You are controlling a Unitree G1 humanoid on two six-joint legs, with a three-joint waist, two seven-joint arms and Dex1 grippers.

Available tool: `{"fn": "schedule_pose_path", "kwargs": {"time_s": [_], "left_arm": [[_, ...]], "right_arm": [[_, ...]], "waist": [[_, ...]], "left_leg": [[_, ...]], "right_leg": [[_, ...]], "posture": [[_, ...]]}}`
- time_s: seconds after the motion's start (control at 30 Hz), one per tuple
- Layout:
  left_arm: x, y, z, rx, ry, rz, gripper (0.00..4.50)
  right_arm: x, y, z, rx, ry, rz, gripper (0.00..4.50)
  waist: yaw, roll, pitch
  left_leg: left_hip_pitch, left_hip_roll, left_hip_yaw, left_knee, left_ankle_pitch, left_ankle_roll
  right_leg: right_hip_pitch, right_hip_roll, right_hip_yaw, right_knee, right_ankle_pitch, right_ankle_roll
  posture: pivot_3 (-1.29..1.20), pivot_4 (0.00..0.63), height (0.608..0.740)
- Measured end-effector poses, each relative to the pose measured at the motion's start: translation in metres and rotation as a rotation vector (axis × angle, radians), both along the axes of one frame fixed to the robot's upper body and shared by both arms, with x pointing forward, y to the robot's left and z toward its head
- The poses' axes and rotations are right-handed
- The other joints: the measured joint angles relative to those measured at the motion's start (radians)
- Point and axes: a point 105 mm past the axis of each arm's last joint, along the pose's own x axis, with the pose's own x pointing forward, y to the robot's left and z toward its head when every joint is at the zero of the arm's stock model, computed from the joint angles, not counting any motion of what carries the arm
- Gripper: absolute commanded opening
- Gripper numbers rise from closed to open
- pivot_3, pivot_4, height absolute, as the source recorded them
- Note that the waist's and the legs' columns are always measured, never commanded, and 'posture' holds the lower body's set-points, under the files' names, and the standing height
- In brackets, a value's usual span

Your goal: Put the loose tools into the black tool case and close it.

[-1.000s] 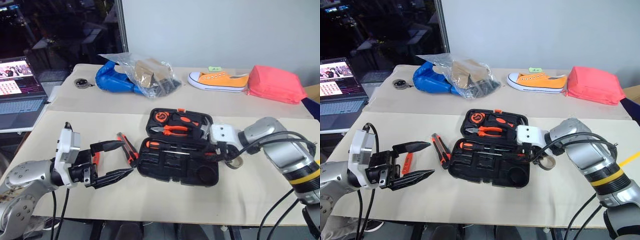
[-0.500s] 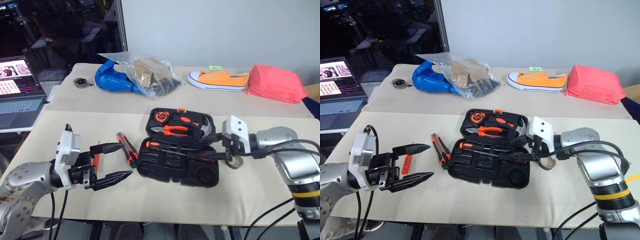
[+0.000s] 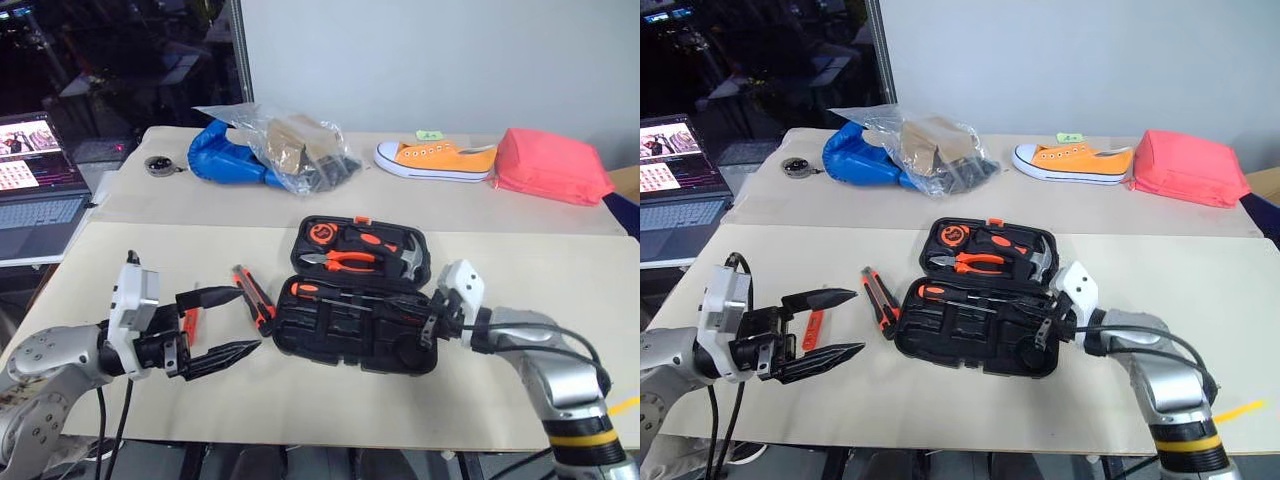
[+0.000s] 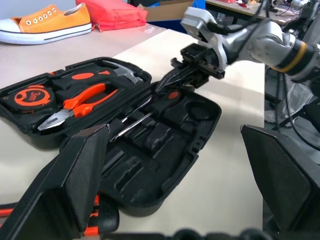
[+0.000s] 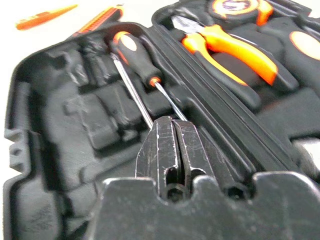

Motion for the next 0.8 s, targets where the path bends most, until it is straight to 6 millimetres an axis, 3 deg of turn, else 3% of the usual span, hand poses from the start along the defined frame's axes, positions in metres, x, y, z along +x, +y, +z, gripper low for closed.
{"fn": "schedule_pose_path", "kwargs": {"time_s": [0.17, 0.4, 0.5, 0.57, 0.67, 0.73, 0.8], "left_arm": [[0.001, 0.001, -0.001, 0.004, -0.011, 0.011, 4.50], [-0.003, 0.005, -0.012, 0.014, 0.026, 0.045, 4.50], [0.000, 0.007, -0.013, 0.000, 0.024, 0.093, 4.50], [0.014, 0.016, -0.019, 0.009, -0.015, 0.272, 4.50], [0.026, 0.030, -0.028, 0.045, -0.027, 0.474, 4.50], [0.034, 0.043, -0.037, 0.084, 0.009, 0.630, 4.50], [0.040, 0.052, -0.048, 0.107, 0.093, 0.751, 4.50]], "right_arm": [[0.007, 0.007, -0.013, -0.177, -0.093, 0.056, 0.02], [0.011, 0.003, -0.016, -0.372, -0.199, 0.182, 0.02], [0.013, 0.000, -0.013, -0.329, -0.191, 0.167, 0.02], [0.008, -0.004, -0.009, -0.131, -0.122, 0.120, 0.02], [0.002, -0.012, 0.004, 0.019, -0.084, 0.113, 0.78], [-0.003, -0.016, 0.027, 0.095, -0.114, 0.144, 1.31], [-0.018, -0.019, 0.051, 0.148, -0.118, 0.222, 2.13]], "waist": [[-0.006, -0.004, -0.003], [0.004, -0.006, -0.004], [0.011, -0.009, -0.005], [0.014, -0.007, -0.003], [0.013, -0.005, -0.002], [0.008, -0.005, -0.002], [0.008, -0.005, -0.002]], "left_leg": [[0.010, 0.003, 0.002, 0.000, 0.000, 0.000], [0.030, 0.011, 0.005, -0.001, 0.000, -0.001], [0.029, 0.013, 0.007, -0.002, -0.001, -0.001], [0.024, 0.013, 0.009, -0.001, 0.000, 0.000], [0.014, 0.013, 0.009, -0.001, 0.000, 0.000], [0.007, 0.013, 0.008, -0.002, -0.001, 0.000], [0.001, 0.013, 0.005, -0.002, -0.001, 0.000]], "right_leg": [[0.007, 0.003, 0.000, 0.000, -0.002, 0.001], [0.020, 0.001, 0.002, -0.002, -0.007, -0.005], [0.020, 0.000, 0.001, -0.005, -0.007, -0.005], [0.021, -0.001, 0.002, -0.004, -0.007, -0.004], [0.012, 0.000, 0.002, -0.003, 0.001, -0.002], [0.005, 0.001, 0.002, -0.002, 0.001, -0.002], [0.000, 0.002, -0.001, 0.000, 0.000, -0.002]], "posture": [[0.00, 0.150, 0.740], [0.00, 0.150, 0.740], [0.00, 0.150, 0.740], [0.00, 0.150, 0.740], [0.00, 0.150, 0.740], [0.00, 0.150, 0.740], [0.00, 0.150, 0.740]]}}
